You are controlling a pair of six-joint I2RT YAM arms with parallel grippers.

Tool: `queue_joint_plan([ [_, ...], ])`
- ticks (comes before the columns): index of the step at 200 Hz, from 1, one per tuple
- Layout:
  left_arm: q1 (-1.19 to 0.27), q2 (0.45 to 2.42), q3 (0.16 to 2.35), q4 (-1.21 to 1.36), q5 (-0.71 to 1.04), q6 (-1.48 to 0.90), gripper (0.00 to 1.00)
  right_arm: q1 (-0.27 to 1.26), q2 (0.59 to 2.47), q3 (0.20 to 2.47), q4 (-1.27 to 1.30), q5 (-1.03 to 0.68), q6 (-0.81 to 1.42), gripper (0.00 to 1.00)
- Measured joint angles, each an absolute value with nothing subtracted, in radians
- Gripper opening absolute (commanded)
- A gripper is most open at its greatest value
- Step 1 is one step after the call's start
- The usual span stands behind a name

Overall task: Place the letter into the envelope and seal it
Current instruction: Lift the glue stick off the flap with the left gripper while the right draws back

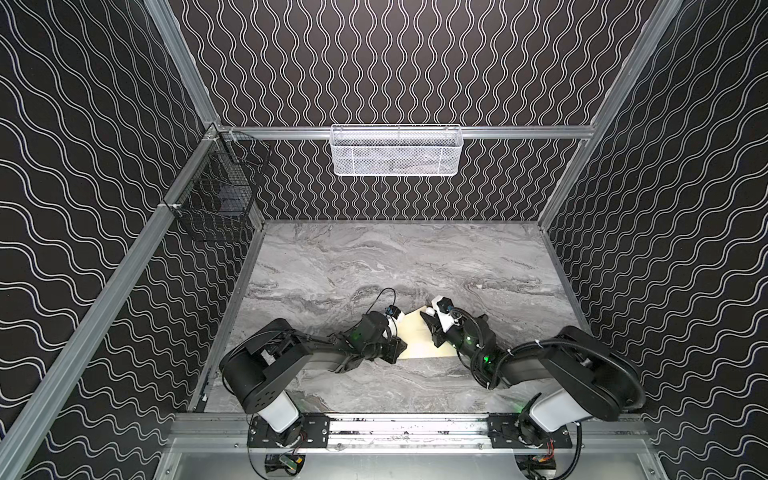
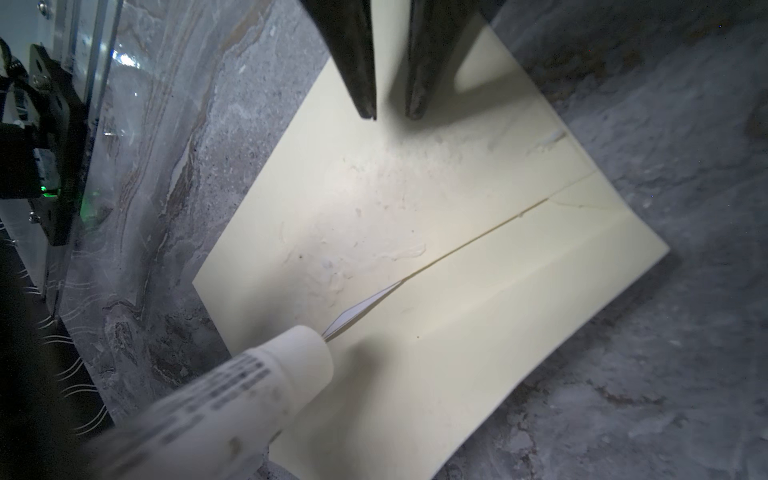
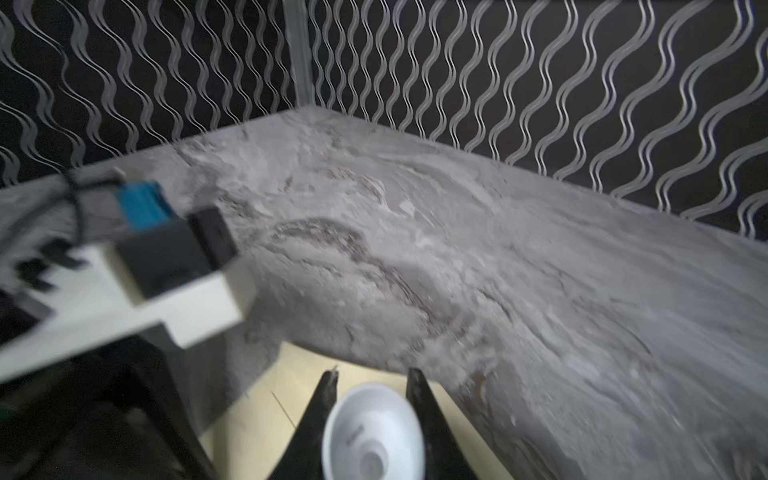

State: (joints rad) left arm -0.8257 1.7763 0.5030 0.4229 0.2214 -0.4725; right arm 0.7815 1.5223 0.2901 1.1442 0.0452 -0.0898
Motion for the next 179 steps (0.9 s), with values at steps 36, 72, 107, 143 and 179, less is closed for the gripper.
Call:
queue_joint_plan([
  [36, -0.824, 1.762, 0.488, 0.417, 0.222, -0.492, 0.2, 0.838, 1.546, 0.289, 1.118, 0.059, -0.067, 0.0],
  [72, -0.82, 1.758, 0.484, 0.421, 0.229, -0.5, 0.2, 0.836, 1.604, 0.247, 1.144, 0.099, -0.043, 0.0],
  [107, -0.816, 1.763, 0.484, 0.414, 0.233, -0.502, 0.2, 0.795, 1.643, 0.194, 1.256, 0.094, -0.014, 0.0],
  [143, -0.813, 1.761, 0.483, 0.417, 0.244, -0.507, 0.2, 0.738, 1.649, 0.147, 1.329, 0.088, -0.006, 0.0],
  [179, -0.812, 1.765, 0.483, 0.418, 0.245, -0.518, 0.2, 0.699, 1.585, 0.112, 1.302, 0.107, -0.005, 0.0],
])
